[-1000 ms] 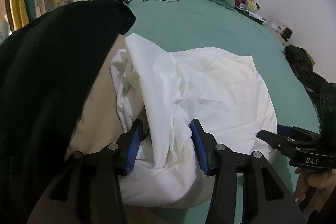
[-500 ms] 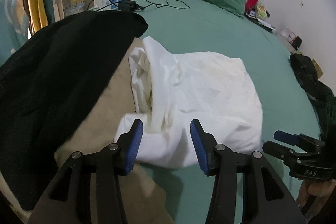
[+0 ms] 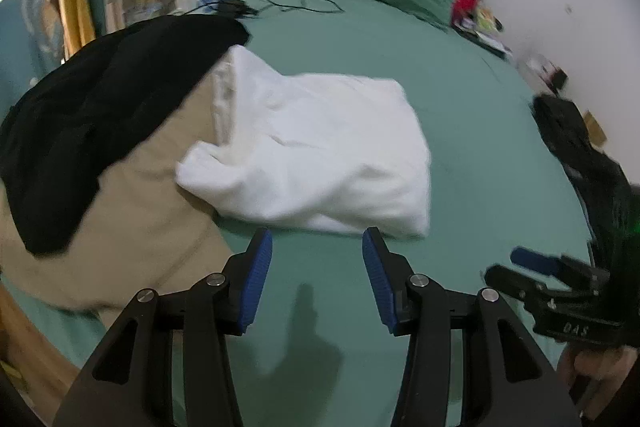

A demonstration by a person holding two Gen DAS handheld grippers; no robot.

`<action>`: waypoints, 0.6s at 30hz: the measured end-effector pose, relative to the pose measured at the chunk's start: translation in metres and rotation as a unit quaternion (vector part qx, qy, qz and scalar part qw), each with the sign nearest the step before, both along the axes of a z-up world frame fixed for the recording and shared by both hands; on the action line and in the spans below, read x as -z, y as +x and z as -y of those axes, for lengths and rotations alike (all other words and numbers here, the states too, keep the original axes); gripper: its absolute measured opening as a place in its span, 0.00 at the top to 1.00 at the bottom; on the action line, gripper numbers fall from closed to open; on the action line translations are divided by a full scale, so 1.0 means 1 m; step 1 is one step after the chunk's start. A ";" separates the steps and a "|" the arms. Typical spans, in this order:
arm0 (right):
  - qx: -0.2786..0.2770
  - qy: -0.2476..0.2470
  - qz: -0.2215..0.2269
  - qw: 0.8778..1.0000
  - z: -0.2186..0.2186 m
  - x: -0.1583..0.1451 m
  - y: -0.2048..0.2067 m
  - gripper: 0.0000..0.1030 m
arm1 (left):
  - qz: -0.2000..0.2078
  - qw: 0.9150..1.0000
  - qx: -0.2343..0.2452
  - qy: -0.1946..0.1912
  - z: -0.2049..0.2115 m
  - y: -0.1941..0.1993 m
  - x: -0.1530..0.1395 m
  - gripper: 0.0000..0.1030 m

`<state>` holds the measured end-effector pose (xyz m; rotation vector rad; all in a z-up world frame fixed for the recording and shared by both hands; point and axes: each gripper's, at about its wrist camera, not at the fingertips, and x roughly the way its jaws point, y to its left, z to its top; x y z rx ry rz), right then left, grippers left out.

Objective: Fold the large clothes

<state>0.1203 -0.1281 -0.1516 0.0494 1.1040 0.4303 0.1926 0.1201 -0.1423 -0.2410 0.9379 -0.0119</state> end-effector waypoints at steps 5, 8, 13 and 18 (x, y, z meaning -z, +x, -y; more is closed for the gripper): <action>0.006 -0.003 0.006 1.000 0.023 -0.009 -0.020 0.30 | 0.002 1.000 0.010 -0.003 0.022 -0.020 -0.011 0.52; 0.019 0.006 0.009 1.000 0.043 -0.015 -0.033 0.30 | 0.010 1.000 0.013 -0.010 0.035 -0.035 -0.022 0.52; 0.039 0.010 0.022 0.999 0.076 -0.029 -0.053 0.30 | 0.025 0.999 0.024 -0.012 0.056 -0.052 -0.043 0.52; 0.069 0.011 0.037 0.997 0.113 -0.047 -0.072 0.30 | 0.044 0.999 0.009 0.001 0.073 -0.067 -0.061 0.52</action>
